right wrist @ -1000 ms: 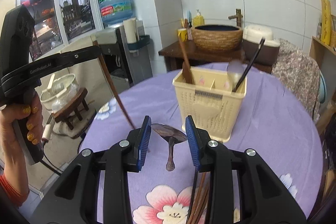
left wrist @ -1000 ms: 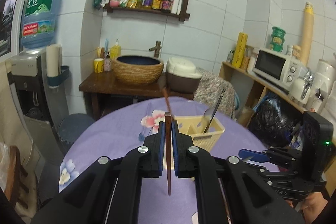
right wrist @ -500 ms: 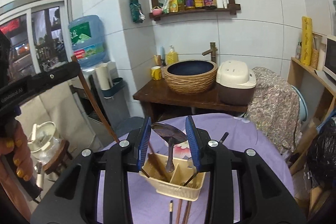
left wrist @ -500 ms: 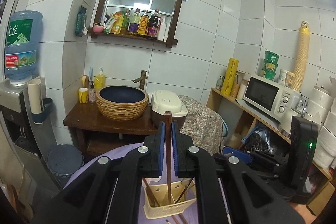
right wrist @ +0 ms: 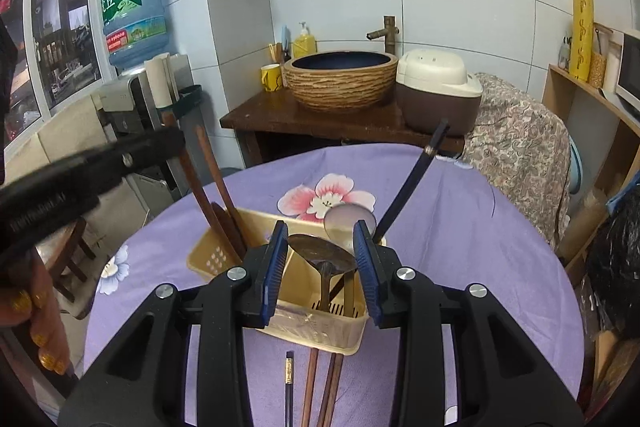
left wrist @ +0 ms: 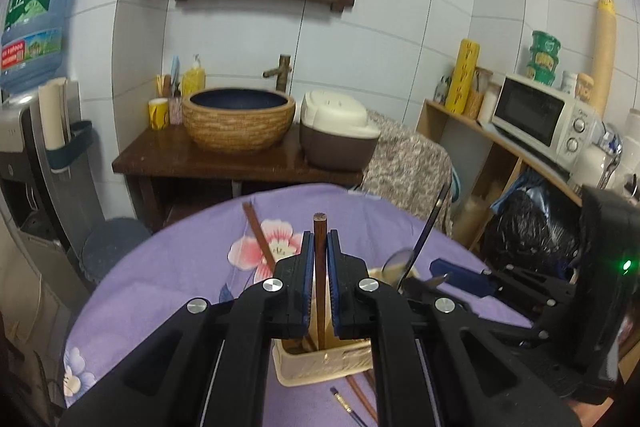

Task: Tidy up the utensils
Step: 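Open both tools to drop the spoon and chopstick into the cream holder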

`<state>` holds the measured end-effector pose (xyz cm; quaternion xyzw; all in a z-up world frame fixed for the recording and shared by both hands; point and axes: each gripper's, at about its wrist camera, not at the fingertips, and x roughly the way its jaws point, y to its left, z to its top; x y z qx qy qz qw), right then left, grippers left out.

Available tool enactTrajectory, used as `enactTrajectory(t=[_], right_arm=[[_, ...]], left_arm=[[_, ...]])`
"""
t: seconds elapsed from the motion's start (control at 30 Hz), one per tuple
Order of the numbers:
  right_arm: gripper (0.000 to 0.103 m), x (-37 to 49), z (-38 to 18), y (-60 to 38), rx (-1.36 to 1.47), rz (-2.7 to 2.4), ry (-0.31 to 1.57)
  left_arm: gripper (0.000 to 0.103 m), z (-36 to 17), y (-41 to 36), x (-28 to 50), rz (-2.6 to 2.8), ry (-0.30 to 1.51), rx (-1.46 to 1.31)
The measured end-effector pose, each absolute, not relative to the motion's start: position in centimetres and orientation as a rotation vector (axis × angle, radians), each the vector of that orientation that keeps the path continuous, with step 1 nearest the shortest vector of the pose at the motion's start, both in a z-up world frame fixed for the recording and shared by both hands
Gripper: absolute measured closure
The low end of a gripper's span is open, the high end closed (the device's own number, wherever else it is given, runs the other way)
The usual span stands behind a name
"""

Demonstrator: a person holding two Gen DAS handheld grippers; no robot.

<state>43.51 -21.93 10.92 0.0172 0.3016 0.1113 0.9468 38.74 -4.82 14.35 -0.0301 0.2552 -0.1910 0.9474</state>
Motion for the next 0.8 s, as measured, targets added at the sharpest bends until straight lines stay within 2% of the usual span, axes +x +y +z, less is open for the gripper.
enactTrajectory(t=[0.3,0.33,0.37,0.43,0.47,0.5,0.53,0.6,0.67,0.8], right_arm=[[0.068,43.4,8.7,-21.8,0.022,0.213,0.608],[0.066,43.4,8.7,-21.7,0.017,0.209,0.607],[0.059,43.2,8.6,-21.8,0.013,0.201,0.602],[0.048,42.7,8.8,-21.9,0.024,0.2,0.581],[0.043,42.4,8.9,-22.0,0.031,0.204,0.568],[0.041,41.8,9.1,-22.2,0.036,0.204,0.55],[0.039,41.2,9.2,-22.3,0.033,0.203,0.535],[0.034,39.7,9.3,-22.3,0.019,0.202,0.513],[0.025,38.0,9.2,-22.3,-0.006,0.195,0.488],[0.024,34.0,7.6,-22.6,-0.041,0.222,0.491]], left_arm=[[0.095,12.8,-4.7,38.7,-0.375,0.546,-0.056],[0.095,12.9,-4.6,38.5,-0.379,0.545,-0.061],[0.094,13.0,-4.6,38.4,-0.381,0.544,-0.064],[0.08,13.3,-4.3,37.6,-0.389,0.533,-0.075],[0.063,13.5,-4.0,37.2,-0.393,0.524,-0.082],[0.046,13.8,-3.7,36.2,-0.393,0.502,-0.097],[0.04,13.9,-3.5,35.7,-0.393,0.49,-0.103],[0.019,13.9,-2.9,33.8,-0.403,0.468,-0.111],[0.005,13.2,-2.4,32.2,-0.421,0.471,-0.119],[0.005,10.6,-1.4,29.3,-0.438,0.511,-0.134]])
